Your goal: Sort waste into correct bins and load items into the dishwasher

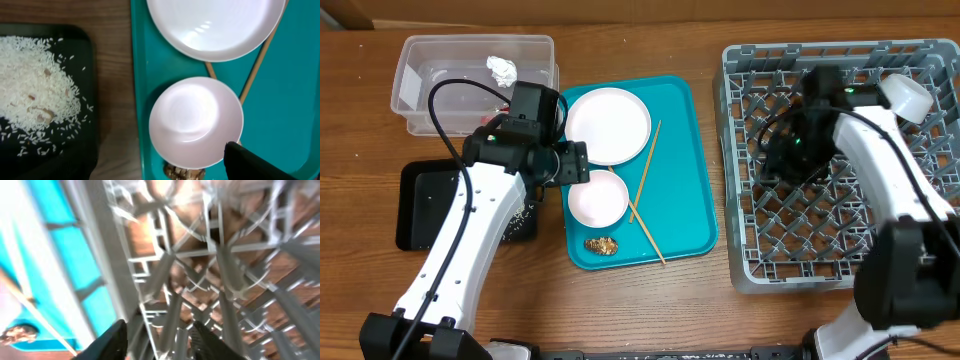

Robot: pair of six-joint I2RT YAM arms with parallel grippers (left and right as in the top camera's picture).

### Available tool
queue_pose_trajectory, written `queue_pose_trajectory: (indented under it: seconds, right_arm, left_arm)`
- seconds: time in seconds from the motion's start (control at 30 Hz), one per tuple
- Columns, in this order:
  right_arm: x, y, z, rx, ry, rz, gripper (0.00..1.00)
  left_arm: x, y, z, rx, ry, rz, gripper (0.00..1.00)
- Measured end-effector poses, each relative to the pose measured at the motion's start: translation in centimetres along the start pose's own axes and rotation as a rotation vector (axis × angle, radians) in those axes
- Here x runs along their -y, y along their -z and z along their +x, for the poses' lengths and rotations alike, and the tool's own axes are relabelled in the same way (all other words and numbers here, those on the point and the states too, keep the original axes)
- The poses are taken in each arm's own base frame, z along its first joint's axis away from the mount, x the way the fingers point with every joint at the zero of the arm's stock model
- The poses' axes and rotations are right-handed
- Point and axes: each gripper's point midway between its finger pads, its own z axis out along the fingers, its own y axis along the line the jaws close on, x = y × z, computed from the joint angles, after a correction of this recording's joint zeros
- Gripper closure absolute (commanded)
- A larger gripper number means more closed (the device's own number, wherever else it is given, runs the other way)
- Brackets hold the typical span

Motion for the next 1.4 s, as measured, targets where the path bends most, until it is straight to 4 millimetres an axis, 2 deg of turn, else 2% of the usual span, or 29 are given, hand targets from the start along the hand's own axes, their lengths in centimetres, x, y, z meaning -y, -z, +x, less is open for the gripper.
queue_pose_trajectory:
  seconds: [0.1,0.17,0.23,0.33,0.5,0.63,0.77,1.0,1.07,1.1,1.13,1.2,1.4]
  right_arm:
    - [-1.7,3.7,-1.2,0.134,0.044,-0.036,0.48]
    - [-3.2,5.6,-1.4,0.206,0.091,-0.057,0.48]
    - [-5.1,6.6,-1.0,0.244,0.145,-0.077,0.48]
    - [-8.5,6.2,-0.2,0.248,0.243,-0.105,0.48]
    - [-14.7,3.9,1.3,0.237,0.397,-0.15,0.48]
    - [-19.1,1.3,3.3,0.202,0.488,-0.179,0.48]
    - [-21.8,-2.5,4.7,0.146,0.522,-0.174,0.49]
    - [-23.5,-9.6,6.4,0.049,0.534,-0.119,0.5]
    - [-23.3,-11.1,6.9,0.022,0.525,-0.097,0.57]
    - [-23.2,-11.9,7.0,0.01,0.516,-0.085,0.64]
    - [-23.1,-12.3,7.0,0.004,0.51,-0.079,0.7]
    - [-22.9,-13.1,6.9,-0.002,0.493,-0.072,0.75]
    - [-23.0,-13.3,6.4,0.014,0.477,-0.07,0.94]
  left_arm:
    - [-0.9,0.0,0.3,-0.018,0.018,-0.014,0.16]
    - [-2.2,0.1,0.5,-0.038,0.05,-0.03,0.16]
    - [-3.4,0.1,0.8,-0.059,0.085,-0.047,0.16]
    - [-5.7,0.3,1.1,-0.082,0.157,-0.069,0.14]
    - [-9.0,0.6,1.8,-0.117,0.279,-0.088,0.09]
    - [-11.0,0.9,2.1,-0.127,0.38,-0.081,0.05]
    - [-12.2,1.1,2.2,-0.13,0.435,-0.074,0.04]
    - [-12.0,1.1,2.2,-0.13,0.439,-0.058,0.03]
    - [-12.0,1.1,2.2,-0.131,0.44,-0.058,0.03]
    - [-12.0,1.1,2.2,-0.13,0.44,-0.058,0.03]
    - [-12.0,1.1,2.2,-0.131,0.44,-0.058,0.03]
    - [-12.0,1.1,2.2,-0.131,0.44,-0.058,0.03]
    - [-12.0,1.1,2.1,-0.128,0.439,-0.054,0.03]
